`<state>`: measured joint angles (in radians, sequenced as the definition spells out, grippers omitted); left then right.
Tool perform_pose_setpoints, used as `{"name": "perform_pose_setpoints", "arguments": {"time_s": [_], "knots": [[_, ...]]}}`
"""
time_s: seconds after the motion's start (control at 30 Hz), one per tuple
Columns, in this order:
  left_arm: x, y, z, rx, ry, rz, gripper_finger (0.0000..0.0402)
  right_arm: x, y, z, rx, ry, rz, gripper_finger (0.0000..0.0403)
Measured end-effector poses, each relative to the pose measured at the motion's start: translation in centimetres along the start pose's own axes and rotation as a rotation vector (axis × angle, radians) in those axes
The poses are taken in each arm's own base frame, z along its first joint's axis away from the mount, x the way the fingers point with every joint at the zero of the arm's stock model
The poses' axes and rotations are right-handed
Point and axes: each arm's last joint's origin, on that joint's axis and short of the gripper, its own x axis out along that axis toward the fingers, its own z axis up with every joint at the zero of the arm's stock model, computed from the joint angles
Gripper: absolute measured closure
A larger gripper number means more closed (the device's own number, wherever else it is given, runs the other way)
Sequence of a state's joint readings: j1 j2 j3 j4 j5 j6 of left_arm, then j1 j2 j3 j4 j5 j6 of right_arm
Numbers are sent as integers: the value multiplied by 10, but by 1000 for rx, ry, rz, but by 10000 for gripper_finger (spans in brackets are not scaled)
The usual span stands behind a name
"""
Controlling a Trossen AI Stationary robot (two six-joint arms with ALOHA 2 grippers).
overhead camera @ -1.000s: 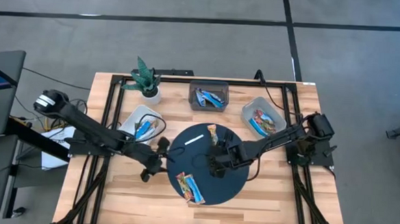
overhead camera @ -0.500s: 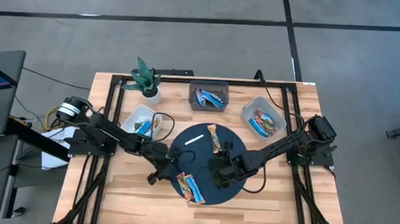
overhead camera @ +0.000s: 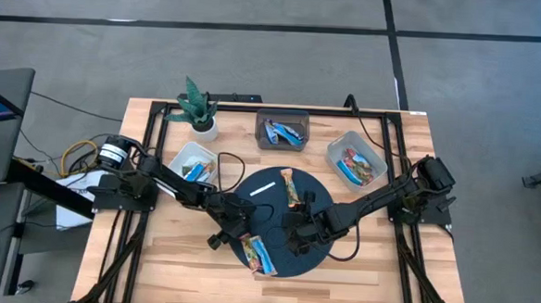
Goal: Pick and place Granola Bars by type
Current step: Put the red granola bar into the gray bin
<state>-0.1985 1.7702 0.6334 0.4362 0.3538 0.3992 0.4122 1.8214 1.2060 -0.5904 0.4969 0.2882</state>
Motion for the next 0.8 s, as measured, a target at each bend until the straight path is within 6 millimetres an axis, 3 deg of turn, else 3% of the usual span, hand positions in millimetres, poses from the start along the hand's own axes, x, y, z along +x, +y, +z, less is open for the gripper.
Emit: {"name": "perform_pose_setpoints", "arguments": {"time_s": [0.63, 0.8], "knots": [[-1, 0, -5, -20, 64, 28, 194, 0, 0, 0, 1, 0, 0, 286], [-1, 1, -5, -18, 65, 40, 219, 0, 0, 0, 1, -1, -1, 286]]}}
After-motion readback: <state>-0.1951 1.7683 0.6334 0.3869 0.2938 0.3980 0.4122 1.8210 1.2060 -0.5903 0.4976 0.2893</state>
